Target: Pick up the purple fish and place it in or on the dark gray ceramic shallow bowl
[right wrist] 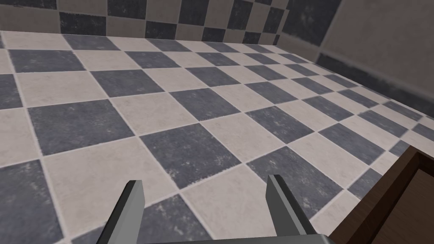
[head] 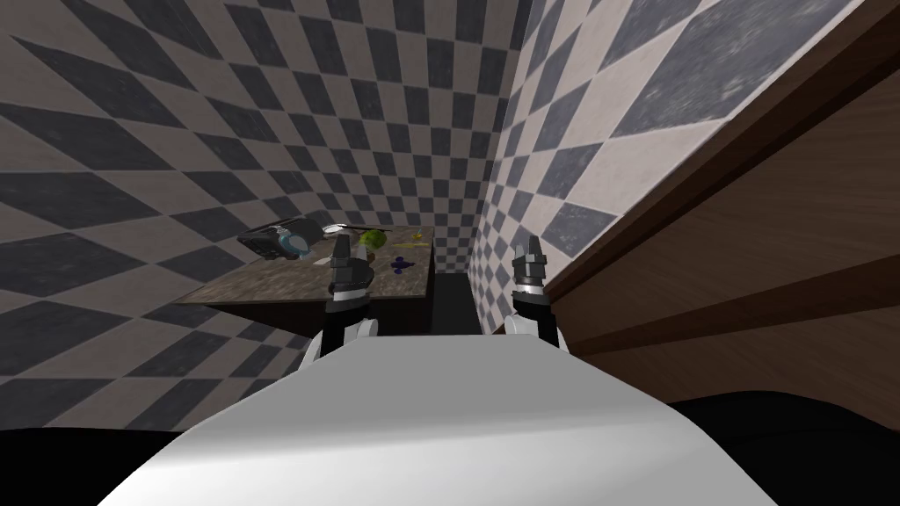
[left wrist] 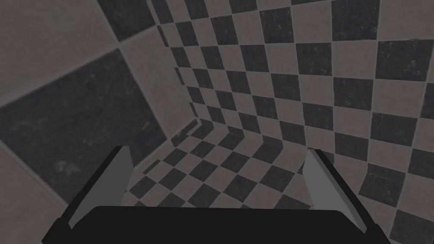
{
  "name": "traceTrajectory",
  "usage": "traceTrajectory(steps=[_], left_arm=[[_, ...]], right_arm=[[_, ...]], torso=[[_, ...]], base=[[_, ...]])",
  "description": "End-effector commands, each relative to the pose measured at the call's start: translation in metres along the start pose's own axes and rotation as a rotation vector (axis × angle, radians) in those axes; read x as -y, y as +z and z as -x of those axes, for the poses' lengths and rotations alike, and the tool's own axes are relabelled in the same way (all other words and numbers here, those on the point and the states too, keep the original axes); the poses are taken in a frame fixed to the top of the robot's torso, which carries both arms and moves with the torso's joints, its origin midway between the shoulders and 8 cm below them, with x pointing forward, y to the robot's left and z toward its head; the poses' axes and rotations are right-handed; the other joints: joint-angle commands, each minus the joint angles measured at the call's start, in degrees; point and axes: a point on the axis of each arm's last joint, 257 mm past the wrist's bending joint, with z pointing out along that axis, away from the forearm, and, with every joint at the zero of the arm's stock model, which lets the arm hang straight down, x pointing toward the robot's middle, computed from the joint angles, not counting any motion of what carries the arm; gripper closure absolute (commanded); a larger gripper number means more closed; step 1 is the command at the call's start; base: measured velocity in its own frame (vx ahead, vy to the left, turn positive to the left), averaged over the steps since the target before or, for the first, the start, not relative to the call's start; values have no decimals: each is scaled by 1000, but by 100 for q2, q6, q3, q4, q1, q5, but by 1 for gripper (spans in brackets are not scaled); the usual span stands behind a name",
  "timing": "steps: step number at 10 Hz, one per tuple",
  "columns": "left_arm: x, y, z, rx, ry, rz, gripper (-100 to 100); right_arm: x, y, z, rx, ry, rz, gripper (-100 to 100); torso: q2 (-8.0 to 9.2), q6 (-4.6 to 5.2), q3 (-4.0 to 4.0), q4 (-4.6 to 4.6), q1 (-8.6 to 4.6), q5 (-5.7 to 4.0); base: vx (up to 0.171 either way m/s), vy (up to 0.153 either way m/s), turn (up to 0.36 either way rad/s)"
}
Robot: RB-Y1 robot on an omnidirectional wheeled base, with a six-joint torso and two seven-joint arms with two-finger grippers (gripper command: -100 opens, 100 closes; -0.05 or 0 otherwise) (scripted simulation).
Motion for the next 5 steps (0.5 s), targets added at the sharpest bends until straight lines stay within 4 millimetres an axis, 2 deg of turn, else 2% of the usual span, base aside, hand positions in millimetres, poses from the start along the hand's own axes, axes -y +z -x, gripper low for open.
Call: traceTrajectory(steps=[1,5], left_arm=[[-6,3,-6,-36,14,12,-100],[-29,12,-23,-114,44,65,-100]], right_arm=[[0,0,0,0,0,0,0],[0,0,0,0,0,0,0]], torso=[[0,0,0,0,0,0],[8,0,5,2,-5,-1]], base=[[-10,-3,45],[-23,-13,53]])
